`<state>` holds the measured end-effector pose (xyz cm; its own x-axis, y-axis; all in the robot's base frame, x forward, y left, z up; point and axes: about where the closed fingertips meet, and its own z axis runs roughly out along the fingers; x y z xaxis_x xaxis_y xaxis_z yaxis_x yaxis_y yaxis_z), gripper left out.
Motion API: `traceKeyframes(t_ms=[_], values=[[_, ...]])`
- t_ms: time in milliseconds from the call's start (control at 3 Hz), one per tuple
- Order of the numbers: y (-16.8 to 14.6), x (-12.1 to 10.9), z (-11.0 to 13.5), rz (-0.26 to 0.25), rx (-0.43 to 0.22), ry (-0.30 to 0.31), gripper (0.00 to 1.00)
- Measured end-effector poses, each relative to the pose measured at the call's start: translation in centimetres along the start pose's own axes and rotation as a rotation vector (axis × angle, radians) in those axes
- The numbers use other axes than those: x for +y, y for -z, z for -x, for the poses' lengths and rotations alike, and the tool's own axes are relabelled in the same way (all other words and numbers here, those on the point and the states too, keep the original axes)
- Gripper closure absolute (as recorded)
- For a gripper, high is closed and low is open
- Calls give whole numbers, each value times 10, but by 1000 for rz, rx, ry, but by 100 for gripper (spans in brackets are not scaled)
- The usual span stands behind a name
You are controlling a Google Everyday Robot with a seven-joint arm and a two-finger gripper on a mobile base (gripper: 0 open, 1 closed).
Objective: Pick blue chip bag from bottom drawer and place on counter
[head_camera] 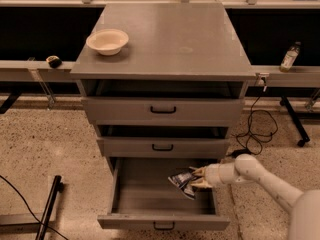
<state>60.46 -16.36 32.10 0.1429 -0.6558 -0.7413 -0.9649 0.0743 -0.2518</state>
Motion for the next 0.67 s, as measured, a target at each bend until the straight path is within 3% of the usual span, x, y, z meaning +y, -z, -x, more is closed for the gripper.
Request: traceKeyframes(t_ms=[333, 667], values=[[85, -20, 49, -65, 29, 44, 100], [196, -52, 100, -148, 72, 60, 100]])
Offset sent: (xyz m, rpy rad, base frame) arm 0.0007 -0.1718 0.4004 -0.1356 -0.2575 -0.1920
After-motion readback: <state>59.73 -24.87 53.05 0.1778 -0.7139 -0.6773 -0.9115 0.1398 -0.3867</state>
